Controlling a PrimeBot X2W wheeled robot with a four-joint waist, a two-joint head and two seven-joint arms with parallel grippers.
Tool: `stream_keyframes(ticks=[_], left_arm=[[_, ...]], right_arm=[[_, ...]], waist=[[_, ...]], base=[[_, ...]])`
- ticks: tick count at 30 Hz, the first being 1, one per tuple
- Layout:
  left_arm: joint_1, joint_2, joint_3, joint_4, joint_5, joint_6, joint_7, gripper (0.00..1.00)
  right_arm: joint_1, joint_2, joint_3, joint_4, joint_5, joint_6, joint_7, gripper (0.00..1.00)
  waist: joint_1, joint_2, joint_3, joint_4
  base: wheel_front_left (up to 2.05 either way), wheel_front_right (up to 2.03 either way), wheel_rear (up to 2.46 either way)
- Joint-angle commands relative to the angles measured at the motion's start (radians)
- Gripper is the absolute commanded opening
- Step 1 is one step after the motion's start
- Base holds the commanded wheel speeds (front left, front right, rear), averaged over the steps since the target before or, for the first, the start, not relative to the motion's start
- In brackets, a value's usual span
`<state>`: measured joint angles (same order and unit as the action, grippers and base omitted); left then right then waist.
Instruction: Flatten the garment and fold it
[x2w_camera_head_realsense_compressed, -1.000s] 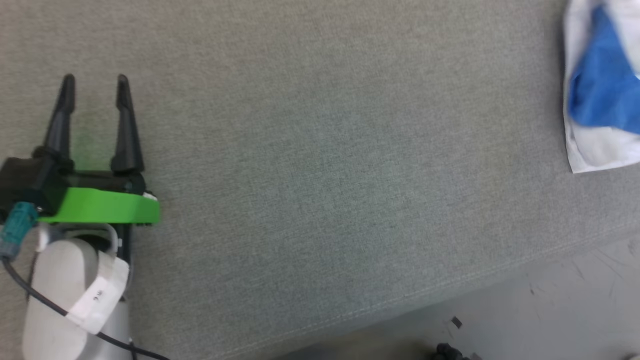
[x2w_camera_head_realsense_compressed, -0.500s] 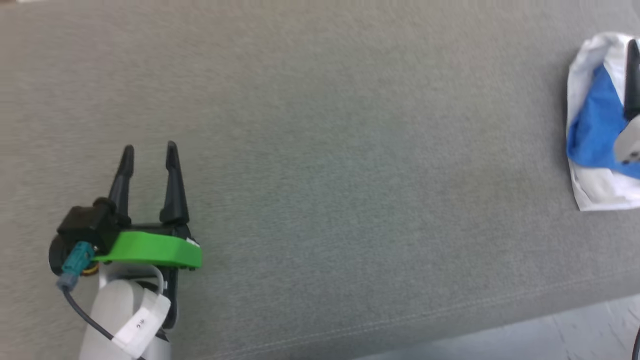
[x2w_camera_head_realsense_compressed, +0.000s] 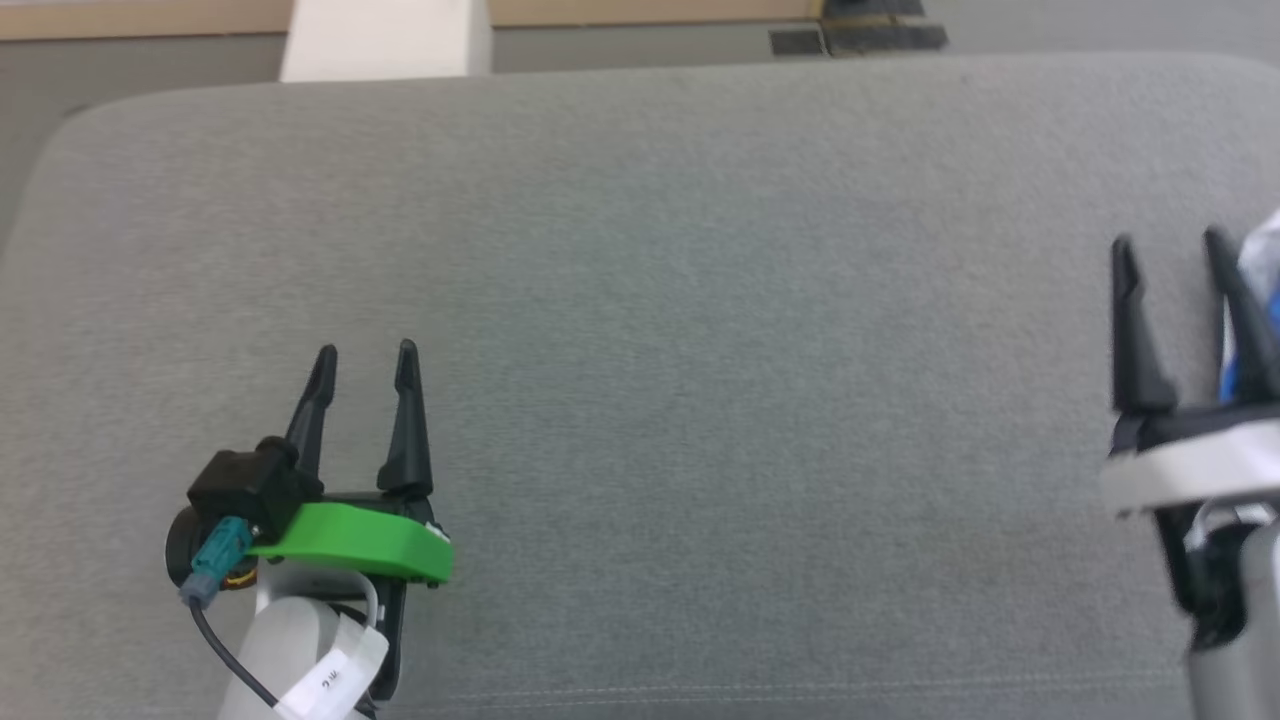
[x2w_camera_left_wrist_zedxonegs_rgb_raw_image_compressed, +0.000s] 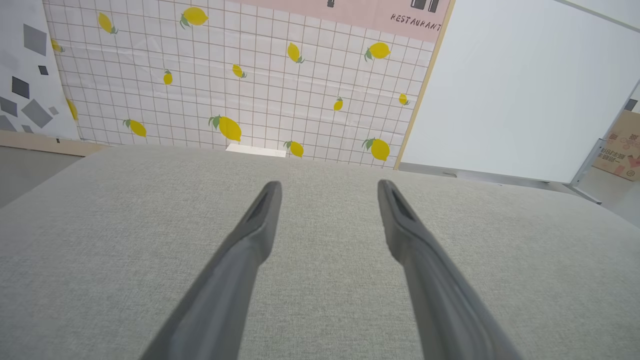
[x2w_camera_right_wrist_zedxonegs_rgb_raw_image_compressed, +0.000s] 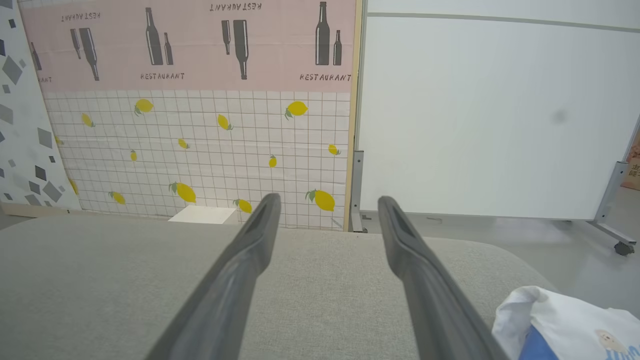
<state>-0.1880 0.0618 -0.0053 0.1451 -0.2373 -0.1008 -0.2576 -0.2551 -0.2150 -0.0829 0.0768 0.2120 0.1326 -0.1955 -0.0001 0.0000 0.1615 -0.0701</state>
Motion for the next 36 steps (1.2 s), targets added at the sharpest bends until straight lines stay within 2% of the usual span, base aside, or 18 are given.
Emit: stream_keyframes(ticks=[1, 6, 13, 36], left_arm=[[0.020, -0.006, -0.007, 0.004, -0.011, -0.007, -0.004, 1.00], [0.041, -0.009, -0.014, 0.009, -0.011, -0.005, -0.004, 1.00], [0.066, -0.011, -0.013, 0.012, -0.010, -0.003, -0.004, 1.00], [0.085, -0.012, -0.032, 0.024, -0.030, 0.017, -0.004, 1.00]], right_arm=[[0.057, 0.038, 0.001, -0.024, -0.007, -0.002, -0.016, 1.00], [0.144, 0.102, -0.006, -0.039, -0.045, -0.002, -0.034, 1.00], [0.203, 0.145, 0.006, -0.033, -0.095, -0.002, -0.047, 1.00], [0.244, 0.165, -0.003, -0.020, -0.083, -0.002, -0.023, 1.00]], waist=[[0.0001, 0.0000, -0.057, 0.058], [0.0001, 0.0000, -0.072, 0.074], [0.0001, 0.0000, -0.077, 0.080], [0.0001, 0.0000, -0.087, 0.068]], base=[[0.00, 0.00, 0.00], [0.00, 0.00, 0.00], [0.00, 0.00, 0.00], [0.00, 0.00, 0.00]])
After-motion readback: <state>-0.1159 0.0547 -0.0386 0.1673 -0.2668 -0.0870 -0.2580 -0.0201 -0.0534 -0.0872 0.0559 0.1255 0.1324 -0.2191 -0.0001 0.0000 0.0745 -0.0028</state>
